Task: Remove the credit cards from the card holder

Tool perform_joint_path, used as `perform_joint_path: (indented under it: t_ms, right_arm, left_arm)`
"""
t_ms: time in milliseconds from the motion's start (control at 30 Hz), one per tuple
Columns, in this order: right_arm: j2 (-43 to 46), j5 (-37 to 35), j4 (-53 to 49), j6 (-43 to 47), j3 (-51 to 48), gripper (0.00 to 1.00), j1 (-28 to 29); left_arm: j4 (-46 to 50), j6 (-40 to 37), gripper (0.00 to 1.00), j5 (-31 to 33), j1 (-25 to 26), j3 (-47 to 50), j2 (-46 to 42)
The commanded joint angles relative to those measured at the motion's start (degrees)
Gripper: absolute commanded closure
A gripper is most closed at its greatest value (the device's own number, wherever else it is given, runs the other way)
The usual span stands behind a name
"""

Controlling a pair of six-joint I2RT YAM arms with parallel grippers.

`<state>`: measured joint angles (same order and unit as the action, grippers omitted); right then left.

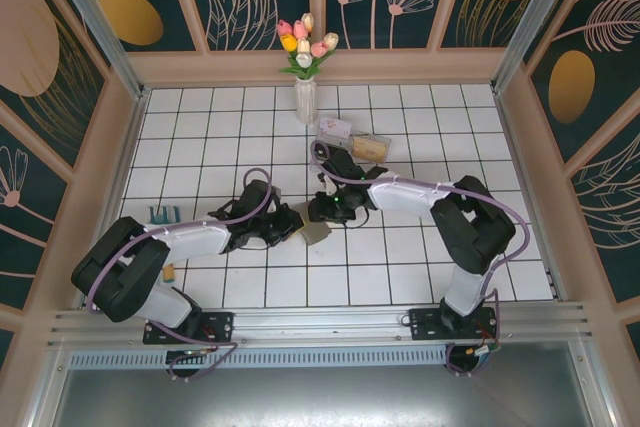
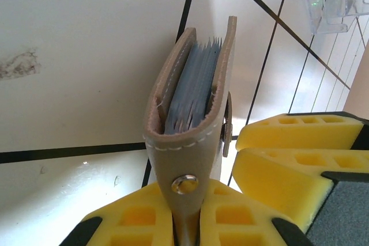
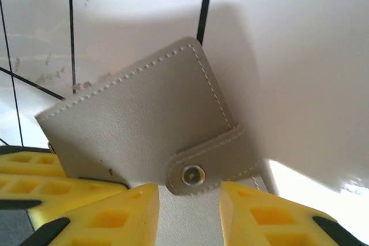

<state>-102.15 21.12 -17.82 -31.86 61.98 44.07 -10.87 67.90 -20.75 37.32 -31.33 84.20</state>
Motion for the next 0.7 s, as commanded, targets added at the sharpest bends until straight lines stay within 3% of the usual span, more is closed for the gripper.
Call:
perform_joint_path:
  t_ms: [0,400,667]
  right_arm:
    - [-1.59,1.04,0.95,0.1,1.86,0.63,0.12]
    - [-4.49,-3.77,-2.16,1.34,2.39,0.65,0.75]
    - [-3.48,-17.4,-8.14,-0.05,2.56,0.7,-0.07]
  left_arm:
    - [2.59,-1.88,0.97,0.27,0.34,-1.18,-0.71]
    - [3.36,-2.28,1.0,0.61,0.38,-1.89,-0.79]
    - [6.96,-3.06,1.0,3.3,0.38,-2.24,-1.55]
